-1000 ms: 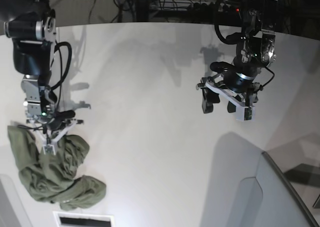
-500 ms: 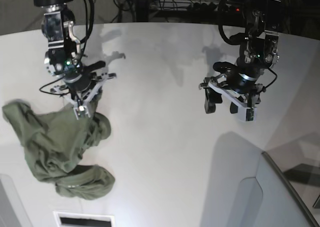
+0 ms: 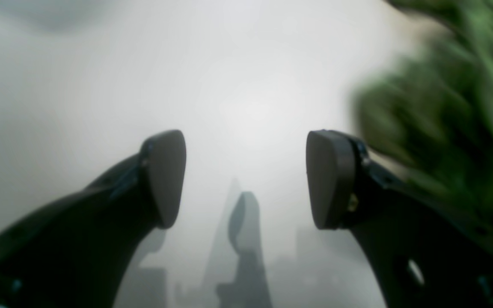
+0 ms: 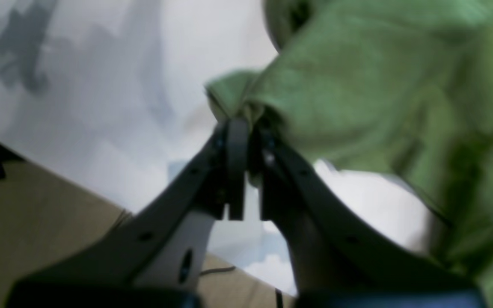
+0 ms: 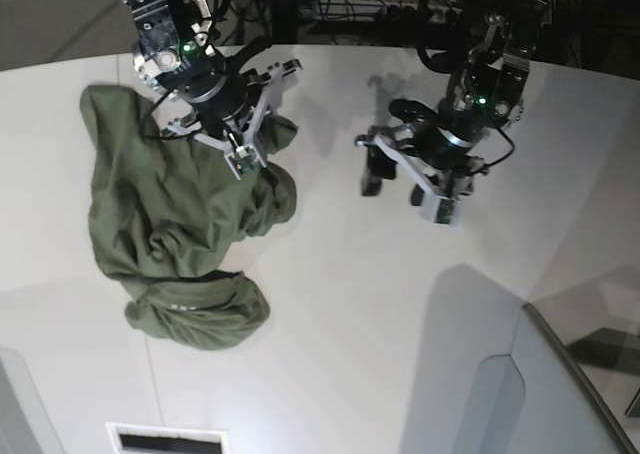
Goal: Layout the t-shirt on the table in an organized manner, then fold the t-shirt properly
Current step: 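Grasp the t-shirt with the right gripper and drag it across the table, then grasp the t-shirt with the left gripper beside the right gripper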
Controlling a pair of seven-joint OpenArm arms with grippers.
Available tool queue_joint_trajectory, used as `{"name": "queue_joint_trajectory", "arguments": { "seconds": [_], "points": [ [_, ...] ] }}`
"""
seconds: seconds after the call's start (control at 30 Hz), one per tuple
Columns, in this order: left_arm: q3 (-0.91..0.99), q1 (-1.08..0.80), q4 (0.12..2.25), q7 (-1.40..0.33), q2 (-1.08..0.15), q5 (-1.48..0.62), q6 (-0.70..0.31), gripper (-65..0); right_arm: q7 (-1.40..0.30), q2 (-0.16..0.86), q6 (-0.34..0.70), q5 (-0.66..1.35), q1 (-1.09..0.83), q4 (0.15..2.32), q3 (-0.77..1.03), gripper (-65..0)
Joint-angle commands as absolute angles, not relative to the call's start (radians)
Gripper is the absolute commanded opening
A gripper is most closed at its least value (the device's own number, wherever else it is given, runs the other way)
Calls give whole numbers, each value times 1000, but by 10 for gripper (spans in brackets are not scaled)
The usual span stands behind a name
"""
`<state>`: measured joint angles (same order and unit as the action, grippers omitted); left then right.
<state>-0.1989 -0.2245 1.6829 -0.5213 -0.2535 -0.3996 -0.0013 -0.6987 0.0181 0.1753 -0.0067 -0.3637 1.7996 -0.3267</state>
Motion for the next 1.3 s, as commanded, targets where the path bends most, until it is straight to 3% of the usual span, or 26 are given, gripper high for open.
{"name": "queue_joint_trajectory", "arguments": {
  "seconds": [0.0, 0.17, 0.43, 0.57, 0.63, 0.8, 0.87, 1.03, 1.1, 1.27],
  "points": [
    [-245, -189, 1702, -495, -262, -404, 5, -225, -696, 13, 182, 2, -354, 1863, -326, -540],
    [-433, -88, 1652, -493, -237, -404, 5, -225, -742, 44, 188, -2, -317, 1952, -280, -434],
    [-576, 74, 1449, -493, -108, -404, 7, -237, -733, 48, 189, 1, -202, 1825, -8, -449],
    [-707, 148, 1244, -492, -70, -389, 10, -355, -733, 51, 189, 1, -133, 1701, 73, -650],
    [-756, 153, 1138, -492, -54, -314, 10, -443, -733, 51, 189, 1, -108, 1652, 97, -630],
    [-713, 82, 1032, -492, -58, -90, 10, -620, -708, 53, 191, 1, -87, 1633, 108, -650],
    [-641, 22, 1067, -492, -84, -22, 10, -650, -657, 53, 191, 1, -82, 1636, 105, -650],
    [-518, -93, 1224, -492, -142, 99, 10, -650, -618, 47, 191, -2, -16, 1621, 102, -647],
    [-499, -114, 1265, -493, -154, 124, 10, -650, -639, 47, 191, -4, 28, 1596, 99, -603],
    [-495, -119, 1282, -498, -160, 128, 10, -650, -777, 128, 191, -30, 145, 1484, -101, -341]
  ]
}}
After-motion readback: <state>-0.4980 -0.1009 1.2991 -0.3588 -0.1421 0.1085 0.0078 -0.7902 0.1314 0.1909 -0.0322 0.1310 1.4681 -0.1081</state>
